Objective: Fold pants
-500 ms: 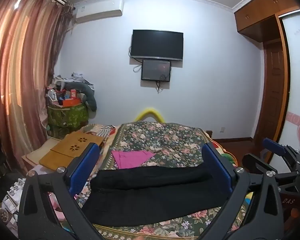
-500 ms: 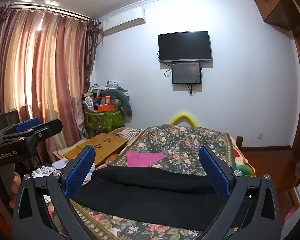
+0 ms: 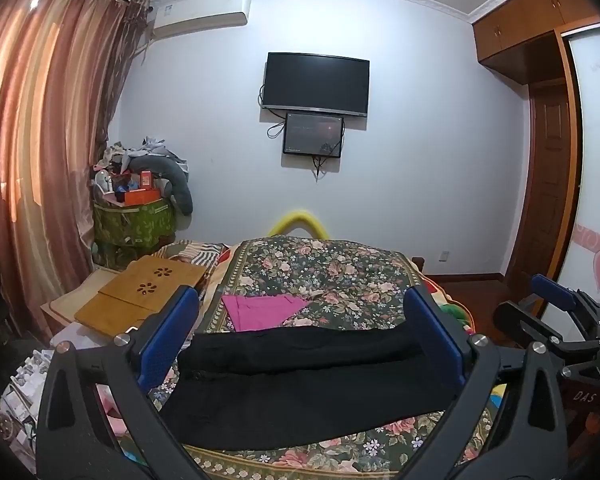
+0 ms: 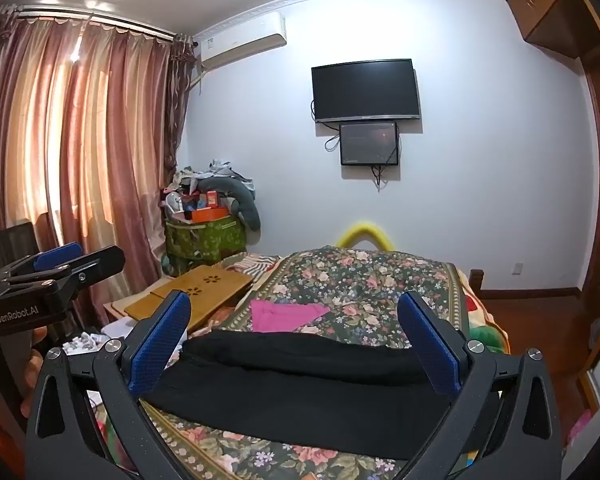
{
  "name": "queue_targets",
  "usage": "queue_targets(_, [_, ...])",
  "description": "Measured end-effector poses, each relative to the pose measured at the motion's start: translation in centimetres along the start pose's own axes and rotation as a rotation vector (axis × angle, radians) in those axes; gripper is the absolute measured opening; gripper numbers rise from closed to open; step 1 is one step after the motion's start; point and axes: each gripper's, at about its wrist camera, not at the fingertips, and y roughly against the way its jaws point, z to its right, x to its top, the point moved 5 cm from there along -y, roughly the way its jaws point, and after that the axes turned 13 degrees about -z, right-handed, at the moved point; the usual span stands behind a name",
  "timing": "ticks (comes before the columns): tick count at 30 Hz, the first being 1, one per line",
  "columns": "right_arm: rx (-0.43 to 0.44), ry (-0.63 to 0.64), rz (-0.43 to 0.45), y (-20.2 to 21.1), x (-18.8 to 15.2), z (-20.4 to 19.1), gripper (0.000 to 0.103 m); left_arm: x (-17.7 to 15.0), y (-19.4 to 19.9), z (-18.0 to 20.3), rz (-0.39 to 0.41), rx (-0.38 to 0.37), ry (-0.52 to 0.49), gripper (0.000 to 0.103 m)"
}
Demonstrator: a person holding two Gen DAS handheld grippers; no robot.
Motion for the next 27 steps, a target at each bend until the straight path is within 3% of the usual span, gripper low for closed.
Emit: queue_targets(27, [-0.006,-0.013,0.004,0.2,-0.1,1.0,0.103,0.4,0.3,0.5,0.015,0.003,-0.009,0.103])
